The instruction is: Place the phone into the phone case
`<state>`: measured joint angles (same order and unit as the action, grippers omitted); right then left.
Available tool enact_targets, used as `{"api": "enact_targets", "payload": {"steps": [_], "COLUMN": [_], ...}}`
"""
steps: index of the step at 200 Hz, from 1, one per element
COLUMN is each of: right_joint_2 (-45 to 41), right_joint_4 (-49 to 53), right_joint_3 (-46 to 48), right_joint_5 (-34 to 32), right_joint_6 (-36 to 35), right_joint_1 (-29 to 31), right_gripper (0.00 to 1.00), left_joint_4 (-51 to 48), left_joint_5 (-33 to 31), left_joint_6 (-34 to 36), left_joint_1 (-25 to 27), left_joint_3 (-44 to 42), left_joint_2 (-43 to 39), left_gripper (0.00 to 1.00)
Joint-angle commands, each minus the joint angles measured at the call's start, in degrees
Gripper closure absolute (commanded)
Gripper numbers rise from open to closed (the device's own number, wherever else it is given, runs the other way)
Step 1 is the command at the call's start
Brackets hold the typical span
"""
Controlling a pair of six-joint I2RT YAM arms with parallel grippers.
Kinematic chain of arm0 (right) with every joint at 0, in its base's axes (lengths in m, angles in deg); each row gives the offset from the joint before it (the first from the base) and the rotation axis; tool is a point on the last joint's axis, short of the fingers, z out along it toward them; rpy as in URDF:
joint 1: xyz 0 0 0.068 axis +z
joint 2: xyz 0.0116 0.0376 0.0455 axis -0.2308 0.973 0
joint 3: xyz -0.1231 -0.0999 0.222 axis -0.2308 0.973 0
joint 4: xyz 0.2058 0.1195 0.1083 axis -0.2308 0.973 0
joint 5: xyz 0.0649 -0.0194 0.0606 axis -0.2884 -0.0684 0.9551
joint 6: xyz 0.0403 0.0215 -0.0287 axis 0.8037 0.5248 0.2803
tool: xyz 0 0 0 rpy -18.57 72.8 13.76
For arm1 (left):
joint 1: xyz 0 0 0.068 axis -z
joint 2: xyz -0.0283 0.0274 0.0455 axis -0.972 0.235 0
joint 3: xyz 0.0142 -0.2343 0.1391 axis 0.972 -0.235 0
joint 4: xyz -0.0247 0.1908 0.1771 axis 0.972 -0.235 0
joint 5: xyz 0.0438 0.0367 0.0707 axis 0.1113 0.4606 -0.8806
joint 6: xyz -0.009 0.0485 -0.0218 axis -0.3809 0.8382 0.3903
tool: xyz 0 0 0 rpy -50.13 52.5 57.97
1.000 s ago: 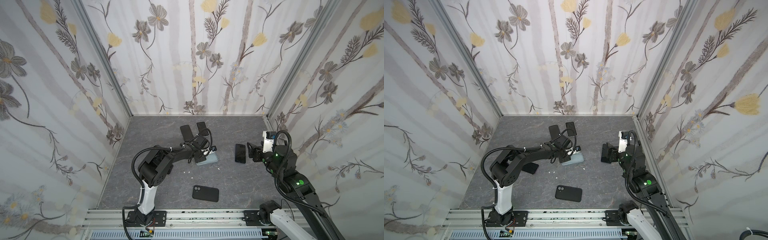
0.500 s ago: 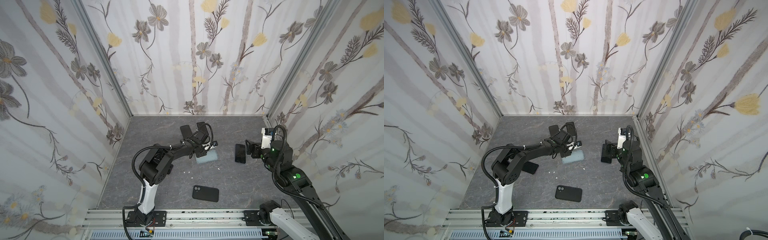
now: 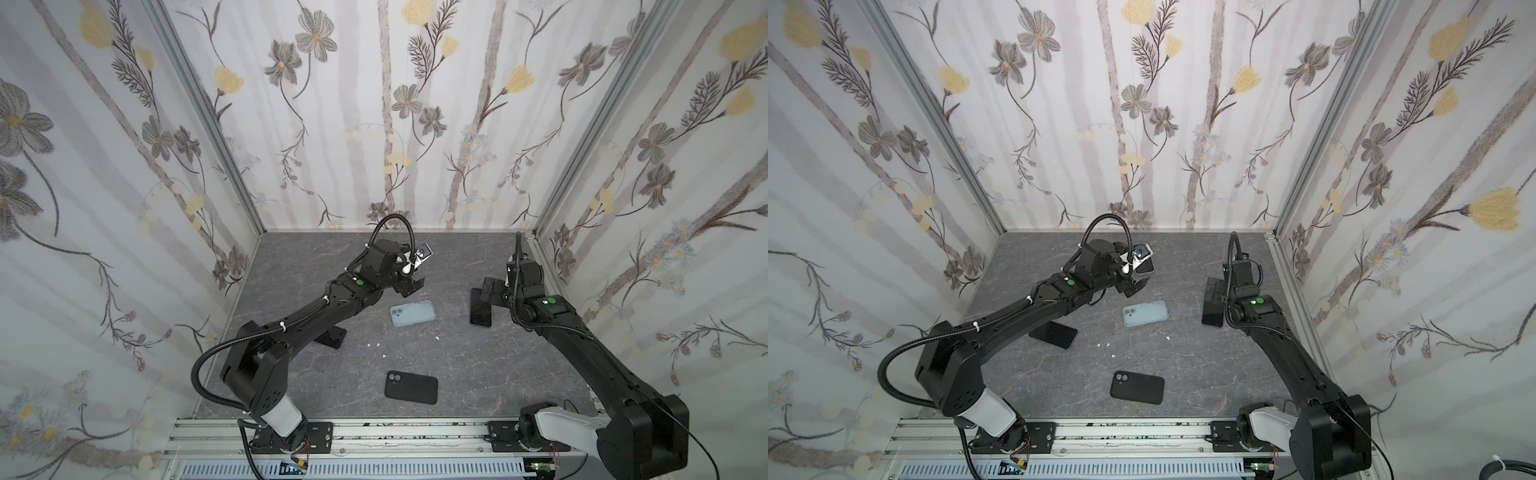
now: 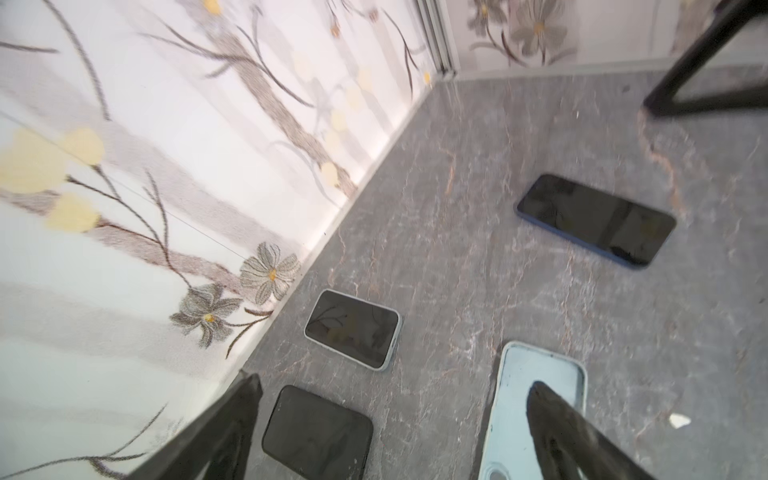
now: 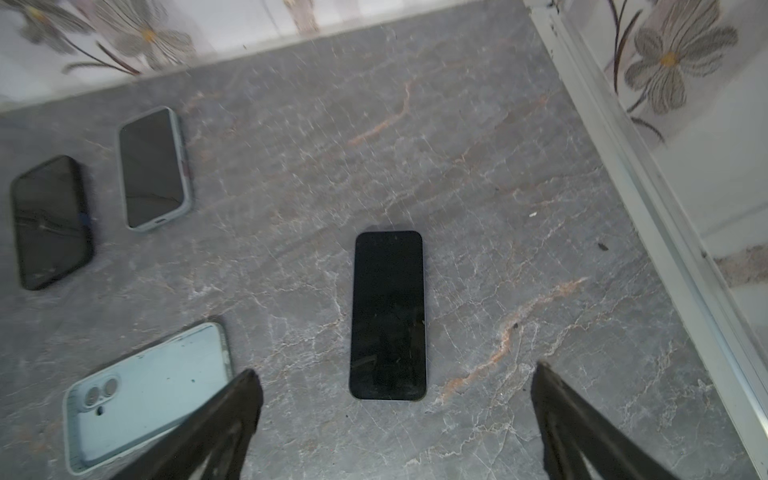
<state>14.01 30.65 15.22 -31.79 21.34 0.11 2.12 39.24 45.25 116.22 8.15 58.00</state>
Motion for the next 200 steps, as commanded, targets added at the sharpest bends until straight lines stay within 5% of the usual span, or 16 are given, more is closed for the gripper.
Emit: {"api": "enact_targets", "payload": {"steps": [1,61,200], "right_joint_2": [5.39,16.21,31.70], "right_joint_4": [1.11,-2.34,-1.09], "right_joint_3": [-0.80,1.25,-4.03], "right_joint_5": [4.77,9.73,7.14], "right_joint_6": [1.51,2.64,1.47], "right_joint_1": [-0.79,-0.80,-0.96], "right_gripper": [0.00,0.09,0.17], "left_joint_4": [6.58,13.58,11.50], "left_joint_5": [1.62,8.62,8.96], "left_joint_6": [-7.71,-12.39,-15.00], "left_joint_1": [0.13,0.33,1.41], "left_joint_3": [-4.93,-20.11,-20.07], "left_joint_2": [-5.76,-20.53,-22.98], "left_gripper": [0.00,0.00,0.00]}}
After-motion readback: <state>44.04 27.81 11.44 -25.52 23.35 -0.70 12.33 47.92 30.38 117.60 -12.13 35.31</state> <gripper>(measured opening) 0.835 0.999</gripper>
